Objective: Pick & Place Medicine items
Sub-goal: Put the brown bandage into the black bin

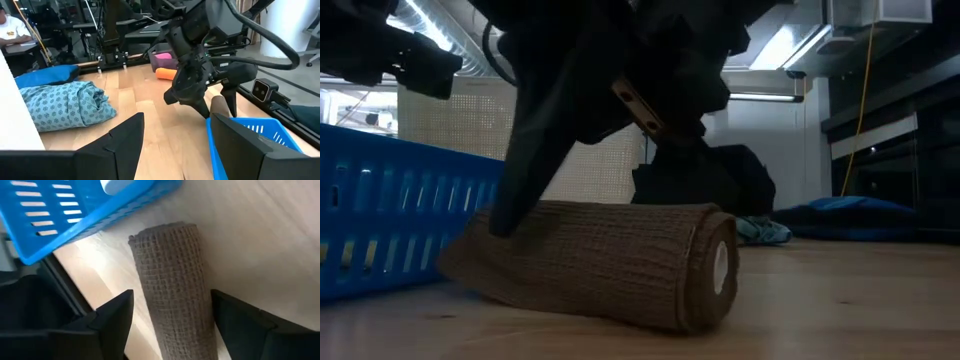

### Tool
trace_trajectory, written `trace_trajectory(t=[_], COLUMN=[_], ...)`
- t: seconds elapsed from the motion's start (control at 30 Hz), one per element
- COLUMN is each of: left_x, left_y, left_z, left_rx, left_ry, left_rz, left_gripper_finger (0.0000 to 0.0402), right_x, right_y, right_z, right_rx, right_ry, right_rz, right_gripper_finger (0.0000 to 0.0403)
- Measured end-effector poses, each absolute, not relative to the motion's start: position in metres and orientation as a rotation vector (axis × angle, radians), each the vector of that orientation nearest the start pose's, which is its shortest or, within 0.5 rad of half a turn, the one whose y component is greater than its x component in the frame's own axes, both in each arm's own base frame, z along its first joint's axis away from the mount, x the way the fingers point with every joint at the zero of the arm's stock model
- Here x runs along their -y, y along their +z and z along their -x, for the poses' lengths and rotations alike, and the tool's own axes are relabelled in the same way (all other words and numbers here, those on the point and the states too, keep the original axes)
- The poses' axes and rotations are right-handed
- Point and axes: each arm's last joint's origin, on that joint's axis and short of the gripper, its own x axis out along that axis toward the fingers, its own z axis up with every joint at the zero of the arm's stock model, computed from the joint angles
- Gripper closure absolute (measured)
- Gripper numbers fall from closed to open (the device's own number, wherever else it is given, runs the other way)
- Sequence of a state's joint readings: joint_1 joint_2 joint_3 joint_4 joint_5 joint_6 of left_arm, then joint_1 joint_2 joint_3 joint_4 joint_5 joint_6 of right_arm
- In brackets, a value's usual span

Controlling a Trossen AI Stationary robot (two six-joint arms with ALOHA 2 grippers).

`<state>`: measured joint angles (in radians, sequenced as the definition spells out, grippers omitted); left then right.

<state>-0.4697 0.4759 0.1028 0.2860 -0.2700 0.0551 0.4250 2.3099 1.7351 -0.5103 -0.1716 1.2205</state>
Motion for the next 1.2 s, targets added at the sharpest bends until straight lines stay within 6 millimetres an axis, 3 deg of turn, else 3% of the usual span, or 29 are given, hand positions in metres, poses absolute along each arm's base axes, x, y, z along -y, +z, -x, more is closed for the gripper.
trace_trajectory(t=[0.43,0.6,0.73,1.0,1.2], left_x=[0.052,0.052,0.052,0.052,0.052], left_y=[0.181,0.181,0.181,0.181,0.18], left_z=[-0.12,-0.12,-0.12,-0.12,-0.12], left_rx=[-0.094,-0.092,-0.091,-0.092,-0.095], left_ry=[-0.204,-0.203,-0.205,-0.207,-0.207], left_rz=[-0.12,-0.13,-0.138,-0.14,-0.14], left_gripper_finger=[0.0176,0.0176,0.0176,0.0176,0.0176], right_x=[-0.197,-0.192,-0.187,-0.174,-0.18], right_y=[0.135,0.151,0.187,0.257,0.292], right_z=[-0.436,-0.432,-0.422,-0.356,-0.296], right_rx=[-1.231,-1.183,-1.14,-1.228,-1.298], right_ry=[-0.266,-0.312,-0.334,-0.61,-0.853], right_rz=[-0.914,-0.894,-0.886,-0.827,-0.804], right_gripper_finger=[0.0307,0.0311,0.0301,0.03,0.03])
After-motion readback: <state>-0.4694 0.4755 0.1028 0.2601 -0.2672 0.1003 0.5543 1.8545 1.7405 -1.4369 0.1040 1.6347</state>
